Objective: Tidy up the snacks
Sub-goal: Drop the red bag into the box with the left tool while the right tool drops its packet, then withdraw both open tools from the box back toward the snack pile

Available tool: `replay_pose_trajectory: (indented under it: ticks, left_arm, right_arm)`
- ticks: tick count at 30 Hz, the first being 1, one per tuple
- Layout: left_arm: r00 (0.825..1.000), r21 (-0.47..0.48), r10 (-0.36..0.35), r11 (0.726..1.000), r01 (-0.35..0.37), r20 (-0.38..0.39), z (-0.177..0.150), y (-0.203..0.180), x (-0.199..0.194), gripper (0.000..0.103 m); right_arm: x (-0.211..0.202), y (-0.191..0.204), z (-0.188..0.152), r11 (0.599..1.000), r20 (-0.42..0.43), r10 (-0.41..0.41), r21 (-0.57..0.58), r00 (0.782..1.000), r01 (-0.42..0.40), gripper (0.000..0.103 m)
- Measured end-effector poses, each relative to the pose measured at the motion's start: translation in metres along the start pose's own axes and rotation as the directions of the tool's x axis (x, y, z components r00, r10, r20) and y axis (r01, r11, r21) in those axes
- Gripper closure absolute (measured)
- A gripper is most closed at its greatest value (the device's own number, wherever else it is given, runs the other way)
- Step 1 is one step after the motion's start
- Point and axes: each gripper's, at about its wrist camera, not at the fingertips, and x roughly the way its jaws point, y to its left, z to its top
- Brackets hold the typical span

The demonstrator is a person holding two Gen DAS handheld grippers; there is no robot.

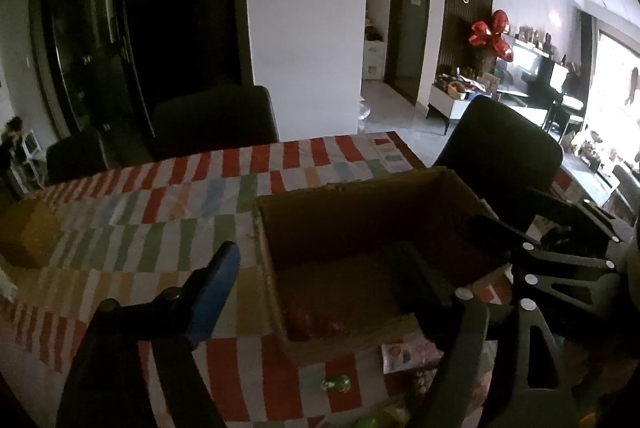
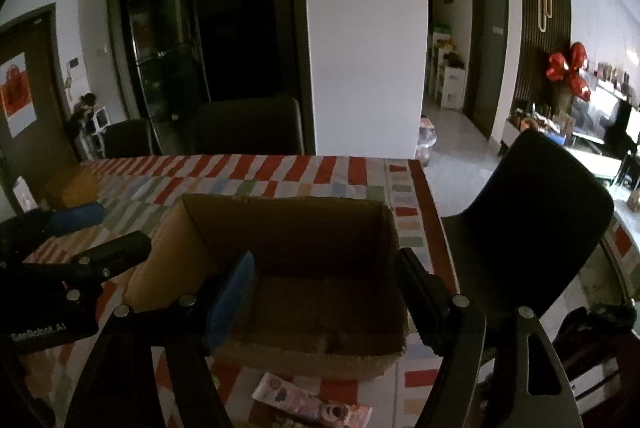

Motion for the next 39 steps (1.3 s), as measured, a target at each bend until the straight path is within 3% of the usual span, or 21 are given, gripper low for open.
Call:
replay_pose_trajectory:
  ticks: [19,26,39]
  left_arm:
    - [0.992,0.040,0.037,0.998,-0.042,0.118,-0.060,-0.012,-0.099,0.014]
    - [0.994,0.023,0.034,0.999,-0.037,0.105,-0.092,-0.015,-0.116,0.012]
    - [0.998,-0.002,0.043,0.999,-0.043,0.034,-0.148,-0.021,-0.131,0.010]
  right_arm:
    - [-0.092,0.030,-0.052,0.999,0.111,0.047,-0.015,0.993,-0.045,0.028]
    - [-0.111,0.028,-0.074,0.998,0.109,0.052,0.039,0.993,-0.056,0.025]
    - [-0.132,0.031,-0.120,0.999,0.074,-0.010,0.038,0.997,0.008,0.023]
